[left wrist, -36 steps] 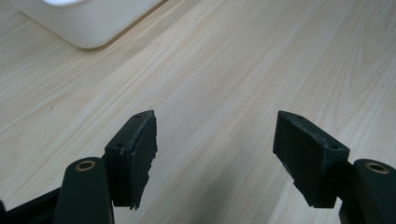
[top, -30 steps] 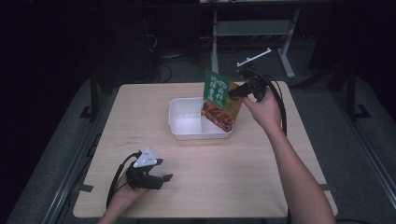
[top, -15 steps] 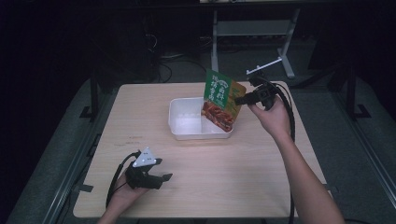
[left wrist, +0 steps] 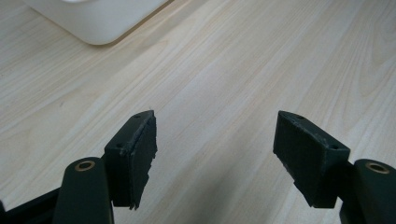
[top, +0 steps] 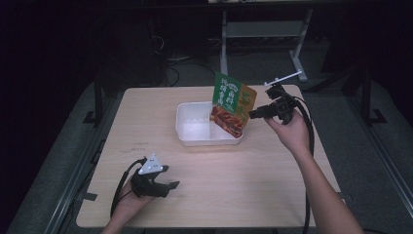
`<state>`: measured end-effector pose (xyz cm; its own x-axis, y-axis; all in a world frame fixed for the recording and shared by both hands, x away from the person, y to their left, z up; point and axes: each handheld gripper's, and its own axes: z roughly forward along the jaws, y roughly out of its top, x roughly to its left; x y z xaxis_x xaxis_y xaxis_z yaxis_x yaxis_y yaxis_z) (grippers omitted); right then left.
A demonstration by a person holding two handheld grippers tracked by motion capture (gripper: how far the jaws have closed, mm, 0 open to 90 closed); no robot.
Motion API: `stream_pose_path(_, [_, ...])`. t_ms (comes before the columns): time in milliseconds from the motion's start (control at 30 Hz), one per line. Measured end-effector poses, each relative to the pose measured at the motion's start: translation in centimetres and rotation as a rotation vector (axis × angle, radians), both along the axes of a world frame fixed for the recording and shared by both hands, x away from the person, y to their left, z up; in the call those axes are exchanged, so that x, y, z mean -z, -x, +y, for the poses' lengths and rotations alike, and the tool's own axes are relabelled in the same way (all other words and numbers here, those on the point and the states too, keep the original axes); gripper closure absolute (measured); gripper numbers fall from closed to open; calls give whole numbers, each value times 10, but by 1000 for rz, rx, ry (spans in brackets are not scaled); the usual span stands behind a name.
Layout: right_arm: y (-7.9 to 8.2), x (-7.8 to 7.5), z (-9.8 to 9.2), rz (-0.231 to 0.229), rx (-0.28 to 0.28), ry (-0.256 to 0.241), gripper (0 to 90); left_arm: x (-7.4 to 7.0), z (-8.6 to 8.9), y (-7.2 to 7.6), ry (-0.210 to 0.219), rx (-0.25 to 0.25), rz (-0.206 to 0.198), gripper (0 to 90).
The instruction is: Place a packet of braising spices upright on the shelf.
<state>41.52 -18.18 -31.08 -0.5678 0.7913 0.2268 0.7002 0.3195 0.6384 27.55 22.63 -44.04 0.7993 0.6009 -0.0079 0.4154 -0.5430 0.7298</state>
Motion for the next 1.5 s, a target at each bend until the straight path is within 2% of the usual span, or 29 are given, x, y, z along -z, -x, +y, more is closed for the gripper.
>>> stream_pose_path(400, [15, 16, -7, 11, -14, -37, 488, 1, 0, -1, -2, -1, 4, 295])
stream_pose_path(567, [23, 23, -10, 11, -9, -33, 473, 2, -1, -1, -6, 2, 8, 295])
stream_pose_path(1500, [65, 64, -38, 27, -2, -109, 449, 3, -1, -2, -6, -11, 14, 294])
